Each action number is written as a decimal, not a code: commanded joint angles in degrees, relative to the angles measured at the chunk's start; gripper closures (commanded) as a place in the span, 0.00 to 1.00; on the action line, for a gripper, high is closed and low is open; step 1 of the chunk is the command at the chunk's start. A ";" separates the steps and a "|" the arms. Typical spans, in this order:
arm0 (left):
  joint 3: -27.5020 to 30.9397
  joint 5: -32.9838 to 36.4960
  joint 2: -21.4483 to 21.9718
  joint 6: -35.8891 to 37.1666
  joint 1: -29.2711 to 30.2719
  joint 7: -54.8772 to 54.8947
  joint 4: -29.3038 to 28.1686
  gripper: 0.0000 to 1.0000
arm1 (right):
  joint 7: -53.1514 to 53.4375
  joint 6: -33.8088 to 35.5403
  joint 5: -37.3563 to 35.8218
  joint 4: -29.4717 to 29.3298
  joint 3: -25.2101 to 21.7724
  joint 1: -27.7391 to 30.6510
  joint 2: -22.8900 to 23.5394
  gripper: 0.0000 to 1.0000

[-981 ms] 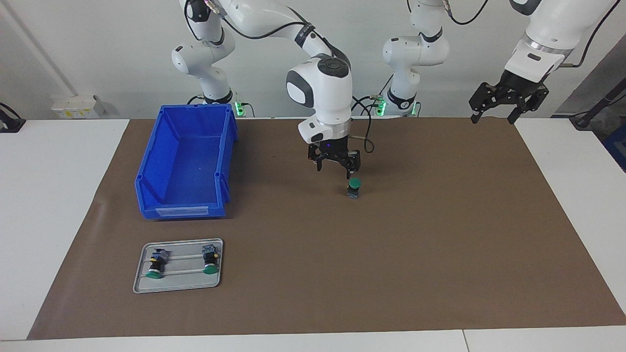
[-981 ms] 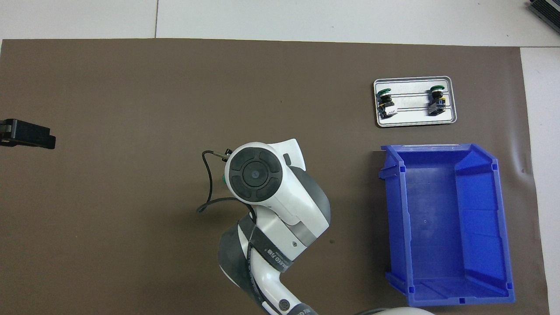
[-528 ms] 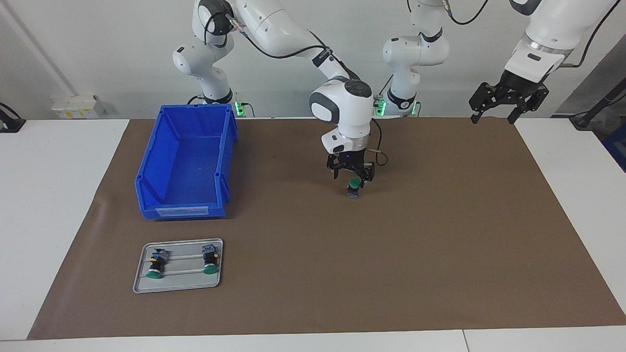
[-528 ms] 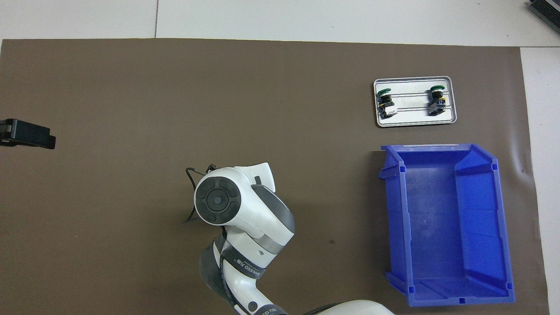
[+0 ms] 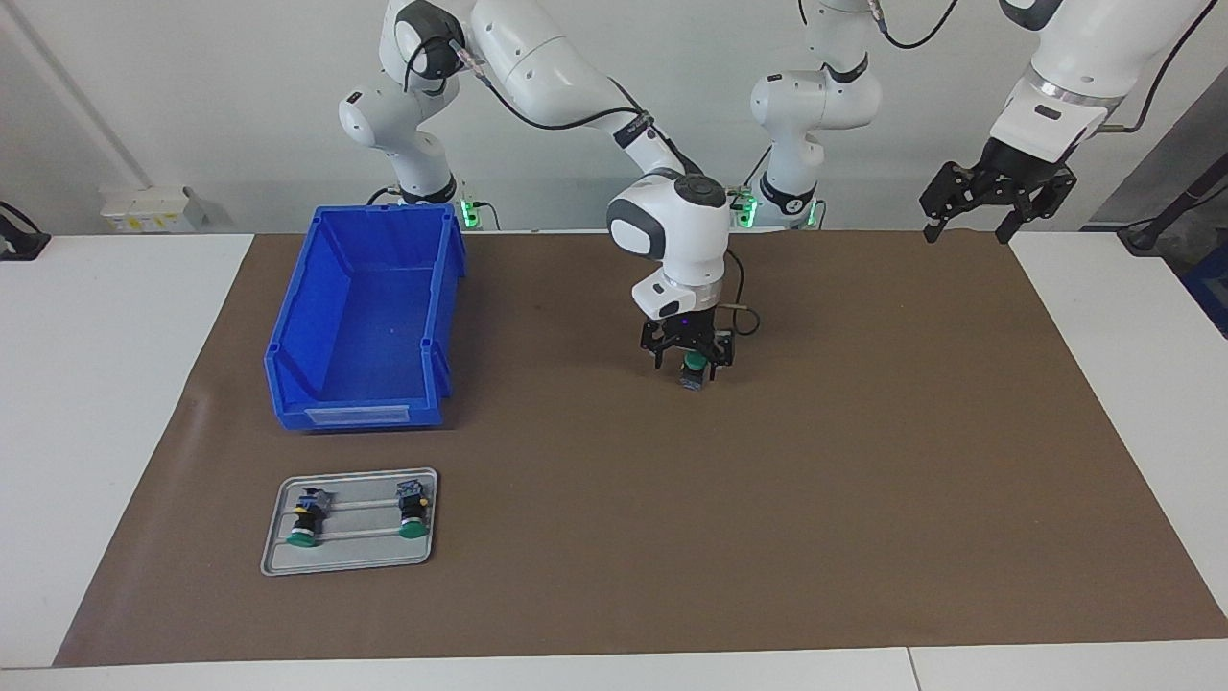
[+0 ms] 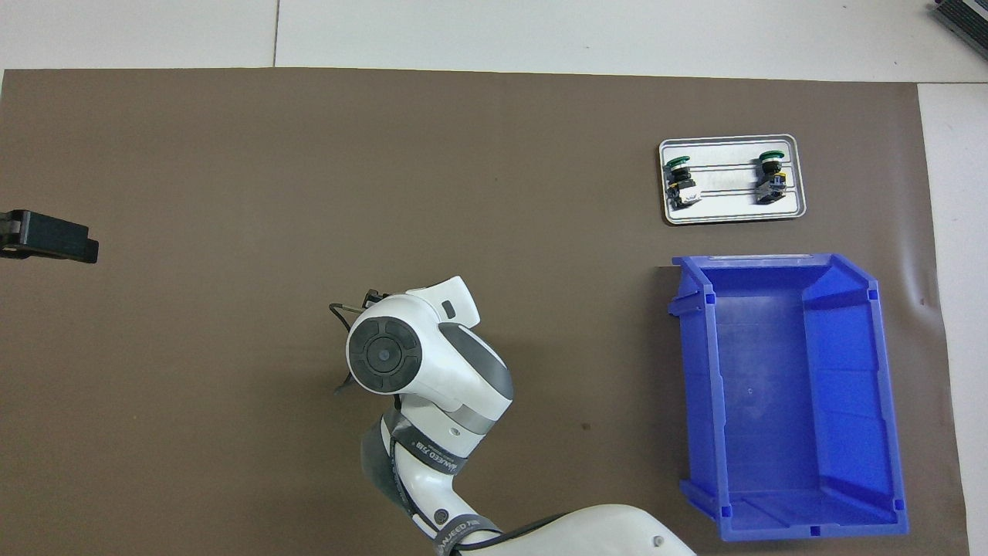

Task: Place and press button with both arms
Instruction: 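Lower the right gripper over the green button and grasp it, then lift the green button with the right gripper and carry it over the bin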

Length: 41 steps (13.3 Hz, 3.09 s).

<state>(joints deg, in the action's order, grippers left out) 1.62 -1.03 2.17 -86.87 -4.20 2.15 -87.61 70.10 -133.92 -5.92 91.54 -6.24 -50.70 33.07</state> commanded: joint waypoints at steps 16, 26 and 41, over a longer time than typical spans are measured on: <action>0.58 0.42 1.52 0.30 -0.54 0.49 -1.60 0.00 | -2.96 -0.47 0.12 -1.01 0.09 0.16 0.68 1.00; 0.58 0.42 1.52 0.30 -0.54 0.49 -1.60 0.00 | -21.11 18.49 -0.58 -0.84 -0.26 11.91 -16.78 1.00; 0.58 0.42 1.52 0.30 -0.54 0.49 -1.60 0.00 | -74.94 -6.07 7.42 40.45 -0.08 45.78 -37.81 1.00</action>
<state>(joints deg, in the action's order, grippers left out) 1.62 -1.03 2.20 -86.87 -4.20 2.15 -87.63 -3.82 -135.14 0.70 124.35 -6.88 -4.75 -0.46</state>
